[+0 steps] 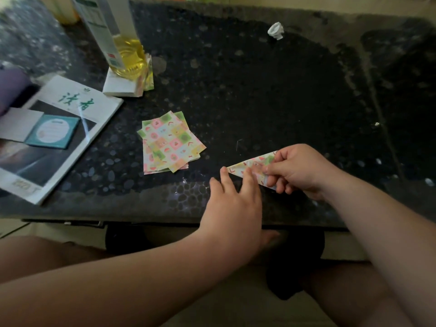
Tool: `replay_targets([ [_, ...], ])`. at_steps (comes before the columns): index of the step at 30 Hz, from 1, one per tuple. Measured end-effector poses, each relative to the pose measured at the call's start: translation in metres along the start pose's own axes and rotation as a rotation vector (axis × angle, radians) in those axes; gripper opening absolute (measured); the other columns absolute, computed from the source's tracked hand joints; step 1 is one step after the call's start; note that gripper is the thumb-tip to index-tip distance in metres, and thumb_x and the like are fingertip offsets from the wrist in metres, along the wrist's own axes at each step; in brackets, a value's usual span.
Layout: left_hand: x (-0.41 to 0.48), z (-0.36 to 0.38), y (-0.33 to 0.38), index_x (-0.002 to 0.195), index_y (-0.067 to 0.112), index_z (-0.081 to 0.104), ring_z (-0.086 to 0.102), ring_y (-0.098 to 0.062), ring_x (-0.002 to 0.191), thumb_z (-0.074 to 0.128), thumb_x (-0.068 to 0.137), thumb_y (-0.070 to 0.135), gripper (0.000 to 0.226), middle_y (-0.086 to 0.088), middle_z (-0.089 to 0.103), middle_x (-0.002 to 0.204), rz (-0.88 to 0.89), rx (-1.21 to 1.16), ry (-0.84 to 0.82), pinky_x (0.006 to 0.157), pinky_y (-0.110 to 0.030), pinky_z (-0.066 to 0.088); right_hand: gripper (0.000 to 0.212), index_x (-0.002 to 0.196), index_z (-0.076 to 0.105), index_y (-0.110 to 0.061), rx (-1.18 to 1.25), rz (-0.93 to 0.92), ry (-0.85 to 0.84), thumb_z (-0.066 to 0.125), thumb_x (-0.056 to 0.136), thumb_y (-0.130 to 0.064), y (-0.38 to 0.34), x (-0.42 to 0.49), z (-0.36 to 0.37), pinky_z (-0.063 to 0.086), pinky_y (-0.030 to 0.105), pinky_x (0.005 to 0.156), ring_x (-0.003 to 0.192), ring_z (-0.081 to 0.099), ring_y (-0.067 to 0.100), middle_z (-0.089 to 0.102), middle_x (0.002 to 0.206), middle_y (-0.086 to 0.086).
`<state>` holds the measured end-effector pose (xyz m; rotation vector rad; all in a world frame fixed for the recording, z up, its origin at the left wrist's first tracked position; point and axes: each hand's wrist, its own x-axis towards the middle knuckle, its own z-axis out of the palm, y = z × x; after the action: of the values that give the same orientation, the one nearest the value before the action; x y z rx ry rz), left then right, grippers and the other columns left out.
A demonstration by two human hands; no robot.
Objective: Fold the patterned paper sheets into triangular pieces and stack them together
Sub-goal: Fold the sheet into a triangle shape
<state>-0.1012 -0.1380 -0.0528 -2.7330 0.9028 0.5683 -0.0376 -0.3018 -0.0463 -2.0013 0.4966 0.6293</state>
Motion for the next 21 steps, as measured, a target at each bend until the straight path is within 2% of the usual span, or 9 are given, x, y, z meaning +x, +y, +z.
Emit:
replay_targets([
  [6,0.002,0.002,-0.005,0.16,0.008,0.008,0.011,-0.054,0.148,0.025,0.091,0.084,0.104,-0.02,0.0,0.169,-0.002,0.007,0.075,0.11,-0.064,0.022,0.022,0.076,0.063,-0.008,0.01,-0.003,-0.005,0.075,0.094,-0.014,0.001,0.001,0.0,0.041,0.021,0.037,0.043,0.06,0.012,0.074,0.067,0.012],
  [12,0.004,0.002,-0.014,0.159,0.016,0.009,0.016,-0.046,0.145,0.029,0.082,0.092,0.11,-0.021,-0.002,0.169,0.005,-0.03,0.075,0.115,-0.056,0.018,0.022,0.076,0.062,-0.007,0.014,-0.009,-0.013,0.07,0.096,-0.01,0.002,0.001,0.0,0.042,0.021,0.037,0.042,0.061,0.013,0.074,0.066,0.012],
  [14,0.005,0.002,-0.016,0.158,0.02,0.011,0.014,-0.043,0.147,0.03,0.079,0.094,0.11,-0.021,-0.004,0.169,0.002,-0.052,0.071,0.118,-0.057,0.013,0.022,0.075,0.062,-0.006,0.018,-0.015,-0.014,0.068,0.096,-0.008,0.002,0.0,0.0,0.042,0.021,0.037,0.041,0.06,0.013,0.073,0.064,0.012],
  [18,0.005,0.002,-0.017,0.16,0.02,0.003,-0.003,-0.035,0.155,0.029,0.078,0.096,0.115,-0.019,-0.008,0.169,0.012,-0.077,0.056,0.12,-0.063,-0.013,0.022,0.076,0.062,-0.006,0.011,-0.016,-0.014,0.067,0.097,-0.007,0.002,-0.001,0.0,0.042,0.02,0.036,0.042,0.06,0.013,0.073,0.065,0.012],
  [21,0.004,0.001,-0.017,0.161,0.018,-0.001,-0.009,-0.035,0.156,0.029,0.078,0.096,0.117,-0.02,-0.012,0.169,0.02,-0.087,0.048,0.122,-0.061,-0.012,0.021,0.077,0.064,-0.006,0.002,-0.01,-0.017,0.068,0.097,-0.009,0.002,0.0,-0.001,0.042,0.021,0.037,0.043,0.062,0.013,0.074,0.067,0.012],
])
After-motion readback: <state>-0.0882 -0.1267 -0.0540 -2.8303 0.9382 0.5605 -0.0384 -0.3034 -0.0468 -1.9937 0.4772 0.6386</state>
